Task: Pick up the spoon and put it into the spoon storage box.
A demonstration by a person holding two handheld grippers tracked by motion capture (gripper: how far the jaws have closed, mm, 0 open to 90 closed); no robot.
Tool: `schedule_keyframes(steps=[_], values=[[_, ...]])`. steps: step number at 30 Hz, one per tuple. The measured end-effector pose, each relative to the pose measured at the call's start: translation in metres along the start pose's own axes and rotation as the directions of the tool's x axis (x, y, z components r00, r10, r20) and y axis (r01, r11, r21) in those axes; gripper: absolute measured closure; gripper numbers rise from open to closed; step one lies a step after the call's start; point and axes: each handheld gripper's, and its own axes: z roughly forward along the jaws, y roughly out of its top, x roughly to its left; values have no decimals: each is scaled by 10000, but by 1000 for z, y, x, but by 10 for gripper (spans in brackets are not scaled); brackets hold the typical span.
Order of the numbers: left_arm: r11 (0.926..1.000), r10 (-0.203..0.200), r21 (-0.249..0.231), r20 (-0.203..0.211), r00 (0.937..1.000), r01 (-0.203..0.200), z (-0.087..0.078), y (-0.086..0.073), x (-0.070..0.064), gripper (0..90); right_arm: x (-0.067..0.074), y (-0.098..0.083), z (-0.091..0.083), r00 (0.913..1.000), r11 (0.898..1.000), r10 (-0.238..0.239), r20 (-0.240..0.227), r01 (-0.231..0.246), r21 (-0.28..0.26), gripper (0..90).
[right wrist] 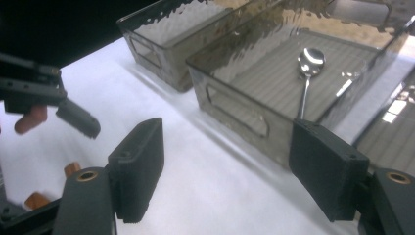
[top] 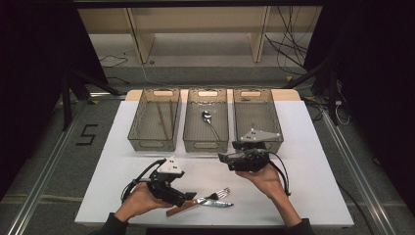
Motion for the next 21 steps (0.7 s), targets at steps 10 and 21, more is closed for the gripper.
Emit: schedule_keyframes(steps=[10,21], values=[[9973,278,682,101,9996,-284,1,0,-7,171,6,-23,-16,9996,9996,-283,-32,283,19,293],[9921,338,1203,153,9993,-354,2,-1,-8,190,7,-44,-30,9995,9995,-250,-170,246,-222,273]])
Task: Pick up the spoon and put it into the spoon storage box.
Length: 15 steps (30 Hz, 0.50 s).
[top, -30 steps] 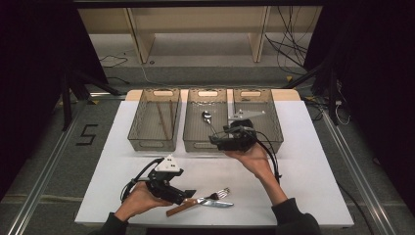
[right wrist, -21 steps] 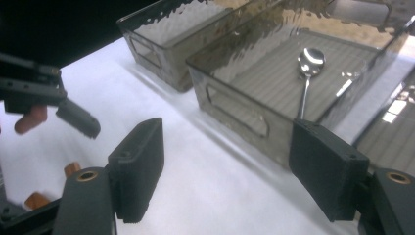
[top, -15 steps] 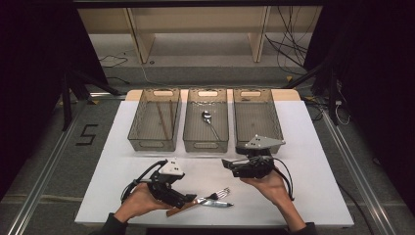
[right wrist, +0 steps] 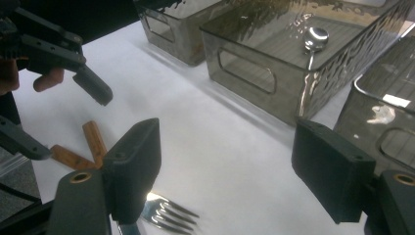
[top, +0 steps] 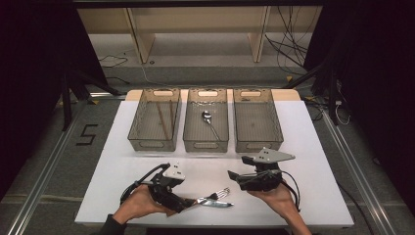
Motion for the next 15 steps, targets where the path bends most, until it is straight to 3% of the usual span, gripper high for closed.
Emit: schedule_keyframes(steps=[4,15], values=[[9993,137,350,-123,9998,-133,1,1,-3,203,-1,-8,0,10000,9999,-15,61,15,117,266],[9918,620,1110,131,9980,-631,5,0,-13,300,-2,-17,-7,9998,10000,72,197,-73,18,255]])
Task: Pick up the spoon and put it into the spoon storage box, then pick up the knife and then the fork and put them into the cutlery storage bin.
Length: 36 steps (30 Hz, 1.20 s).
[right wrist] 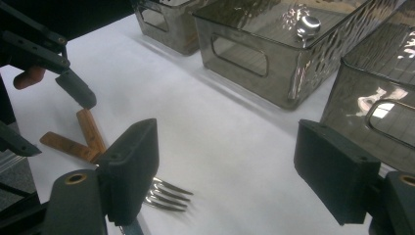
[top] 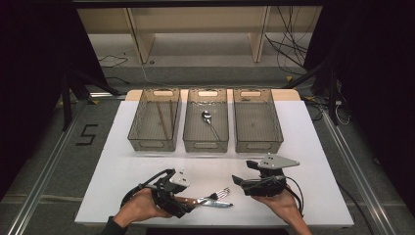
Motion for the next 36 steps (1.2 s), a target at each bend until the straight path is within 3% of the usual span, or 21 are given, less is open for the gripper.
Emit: schedule_keyframes(steps=[11,36], values=[[9958,248,879,-62,9997,-242,4,0,-4,450,1,-8,-5,9999,10000,59,87,-59,58,256],[9856,481,1626,-138,9987,-452,16,-9,-9,623,8,-11,-6,9999,9998,-85,64,84,205,258]])
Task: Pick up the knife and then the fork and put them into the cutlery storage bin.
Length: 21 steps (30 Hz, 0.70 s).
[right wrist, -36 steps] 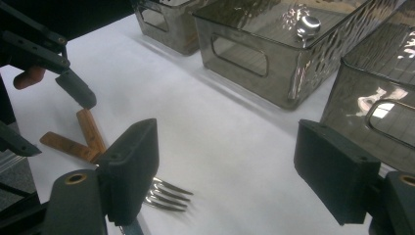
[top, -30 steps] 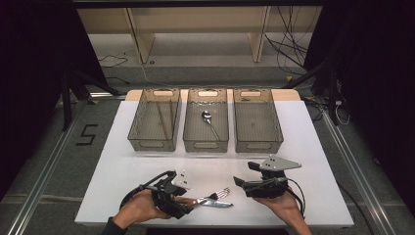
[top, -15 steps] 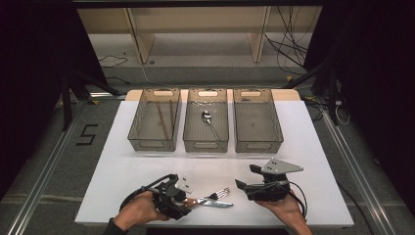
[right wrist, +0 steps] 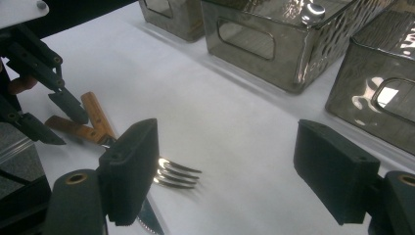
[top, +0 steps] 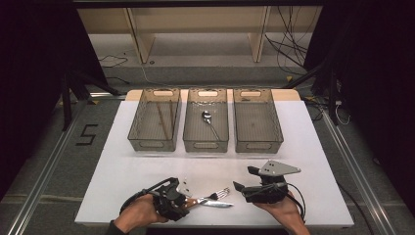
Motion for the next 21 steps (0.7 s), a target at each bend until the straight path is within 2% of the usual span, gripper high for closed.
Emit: schedule_keyframes(steps=[6,8,11,13,17,21], values=[[9995,84,299,-198,9998,-78,7,0,0,655,0,-1,-1,10000,10000,0,-10,0,-4,260],[9994,60,347,-233,9997,-51,6,0,2,696,0,-1,-1,10000,10000,4,-13,-4,-10,261],[9997,6,226,-278,9996,1,7,-1,2,731,-1,-1,-1,10000,10000,9,4,-9,-16,261],[9993,257,282,-304,9992,-248,6,0,0,744,-1,-1,-1,10000,10000,2,6,-2,-15,261],[9994,294,207,-182,9994,-290,5,-1,0,753,0,-1,-1,10000,10000,-5,-4,5,-26,262],[9996,268,-19,-122,9996,-268,-3,1,2,756,1,1,-3,10000,9999,-61,-34,61,-126,262]])
